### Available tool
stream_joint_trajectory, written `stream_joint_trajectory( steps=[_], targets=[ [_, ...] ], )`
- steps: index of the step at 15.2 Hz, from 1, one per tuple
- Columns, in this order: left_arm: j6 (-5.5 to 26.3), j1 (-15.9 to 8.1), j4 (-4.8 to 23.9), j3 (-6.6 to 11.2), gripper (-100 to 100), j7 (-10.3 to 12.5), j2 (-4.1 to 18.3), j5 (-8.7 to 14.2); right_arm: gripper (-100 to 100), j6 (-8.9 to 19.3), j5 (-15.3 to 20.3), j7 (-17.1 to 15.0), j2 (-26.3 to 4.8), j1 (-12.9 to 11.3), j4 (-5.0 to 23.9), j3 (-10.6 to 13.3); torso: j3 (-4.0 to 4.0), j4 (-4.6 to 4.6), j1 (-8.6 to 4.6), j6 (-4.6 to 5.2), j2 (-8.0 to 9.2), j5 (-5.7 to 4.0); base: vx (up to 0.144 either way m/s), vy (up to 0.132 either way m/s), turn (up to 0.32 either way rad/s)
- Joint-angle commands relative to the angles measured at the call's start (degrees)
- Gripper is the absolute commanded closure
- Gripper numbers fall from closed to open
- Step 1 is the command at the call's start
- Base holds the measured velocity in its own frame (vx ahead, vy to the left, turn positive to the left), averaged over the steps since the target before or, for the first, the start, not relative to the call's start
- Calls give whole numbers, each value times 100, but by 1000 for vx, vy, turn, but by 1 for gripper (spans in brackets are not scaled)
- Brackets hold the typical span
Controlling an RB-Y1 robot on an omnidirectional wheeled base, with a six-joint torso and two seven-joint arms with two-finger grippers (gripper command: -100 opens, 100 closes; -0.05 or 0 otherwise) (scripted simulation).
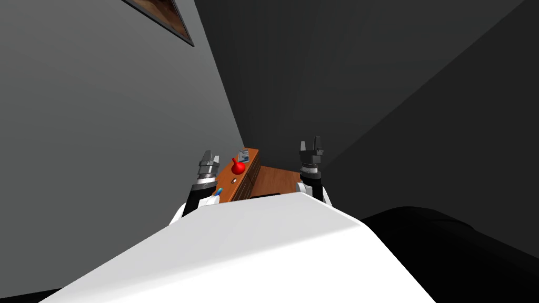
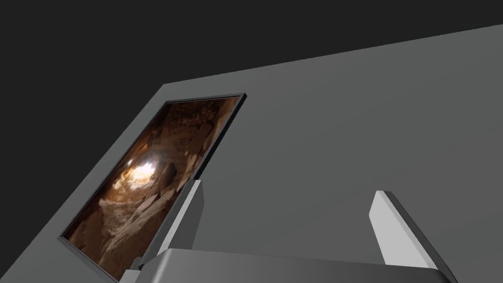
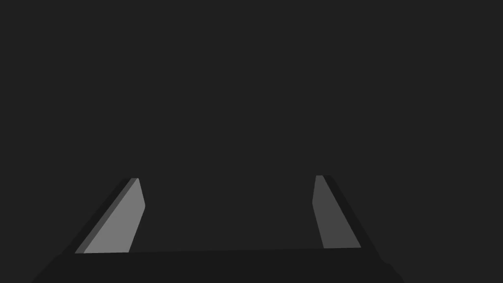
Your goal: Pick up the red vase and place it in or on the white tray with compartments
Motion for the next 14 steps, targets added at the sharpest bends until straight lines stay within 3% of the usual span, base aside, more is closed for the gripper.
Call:
stream_joint_trajectory(
  steps=[1,2,4,5,8,9,13,14],
  targets=[
    [62,-80,271,17,-100,-118,282,-111,0,0,0,0,0,0,0,0,0,0,0,0,0,0,26,-20,-24],
    [62,-80,271,17,-100,-118,282,-111,0,0,0,0,0,0,0,0,-1,-1,0,0,-2,0,25,-19,-19],
    [150,-157,570,33,-100,-263,557,-253,0,0,0,0,0,0,0,0,-2,-1,-2,1,-4,0,28,-24,-25],
    [150,-157,570,33,-100,-263,557,-253,0,0,0,0,0,0,0,0,-3,-1,-3,0,-5,0,32,-26,-20],
    [302,-295,1073,63,-100,-512,917,-498,0,0,0,0,0,0,0,0,-5,-2,-6,1,-8,-1,39,-36,-36],
    [302,-295,1086,63,-100,-512,917,-498,0,0,0,0,0,0,0,0,-6,-3,-8,0,-11,-1,45,-35,-24],
    [473,-458,1654,98,-100,-786,1221,-770,0,0,0,0,0,0,0,0,-7,-3,-10,0,-12,-2,42,-38,-29],
    [473,-458,1662,98,-100,-786,1221,-770,0,0,0,0,0,0,0,0,-7,-3,-10,0,-12,-2,33,-31,-19]
  ],
)
